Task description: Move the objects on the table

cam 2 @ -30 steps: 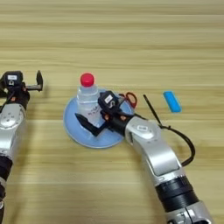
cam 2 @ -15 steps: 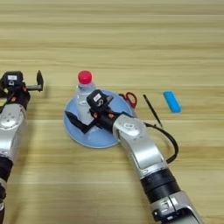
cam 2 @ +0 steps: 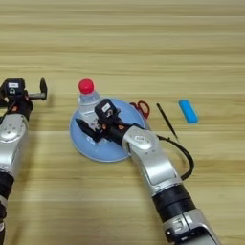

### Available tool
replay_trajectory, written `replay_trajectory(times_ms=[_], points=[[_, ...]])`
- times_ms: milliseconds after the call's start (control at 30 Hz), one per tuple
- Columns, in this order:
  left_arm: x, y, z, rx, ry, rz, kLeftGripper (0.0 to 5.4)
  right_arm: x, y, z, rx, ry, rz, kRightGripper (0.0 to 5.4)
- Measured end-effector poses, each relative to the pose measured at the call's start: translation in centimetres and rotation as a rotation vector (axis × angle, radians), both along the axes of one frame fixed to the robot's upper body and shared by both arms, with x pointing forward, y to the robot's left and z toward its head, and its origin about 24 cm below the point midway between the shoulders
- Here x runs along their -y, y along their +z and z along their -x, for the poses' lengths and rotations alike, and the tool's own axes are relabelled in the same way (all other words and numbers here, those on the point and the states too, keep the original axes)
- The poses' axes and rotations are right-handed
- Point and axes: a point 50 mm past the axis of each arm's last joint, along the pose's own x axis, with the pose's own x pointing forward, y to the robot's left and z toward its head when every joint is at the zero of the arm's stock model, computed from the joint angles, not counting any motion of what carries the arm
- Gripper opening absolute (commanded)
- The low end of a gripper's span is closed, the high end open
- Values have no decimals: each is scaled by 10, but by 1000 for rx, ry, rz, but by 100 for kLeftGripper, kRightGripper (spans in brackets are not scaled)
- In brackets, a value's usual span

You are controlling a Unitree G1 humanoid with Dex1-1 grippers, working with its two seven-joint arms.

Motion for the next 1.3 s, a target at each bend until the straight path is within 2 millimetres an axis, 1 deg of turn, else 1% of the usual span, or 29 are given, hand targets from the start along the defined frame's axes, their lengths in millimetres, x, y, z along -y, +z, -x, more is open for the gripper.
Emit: replay_trajectory(times_ms=[167, 400, 567, 733, 767, 933, 1033, 1133, 1300], points=[[0, 0, 0, 0, 0, 0, 540, 6, 2, -1, 4, -42, -18, 323], [0, 1, 0, 3, 0, 0, 540, 24, 23, -4, 78, -151, -98, 321], [0, 1, 0, 4, 1, 0, 540, 51, 32, -4, 105, -285, -136, 318], [0, 1, 0, 5, 1, 0, 540, 100, 44, -3, 170, -510, -116, 318], [0, 1, 0, 5, 1, 0, 540, 112, 43, -1, 170, -564, -106, 318], [0, 1, 0, 5, 1, 0, 540, 146, 38, 7, 145, -748, -78, 318], [-1, 1, 0, 5, 2, -1, 540, 163, 39, 8, 152, -841, -52, 318], [-1, 1, 0, 5, 3, -1, 540, 178, 34, 10, 136, -926, -25, 318], [-1, 1, 0, 4, 3, -1, 540, 184, 30, 10, 119, -961, -8, 318]])
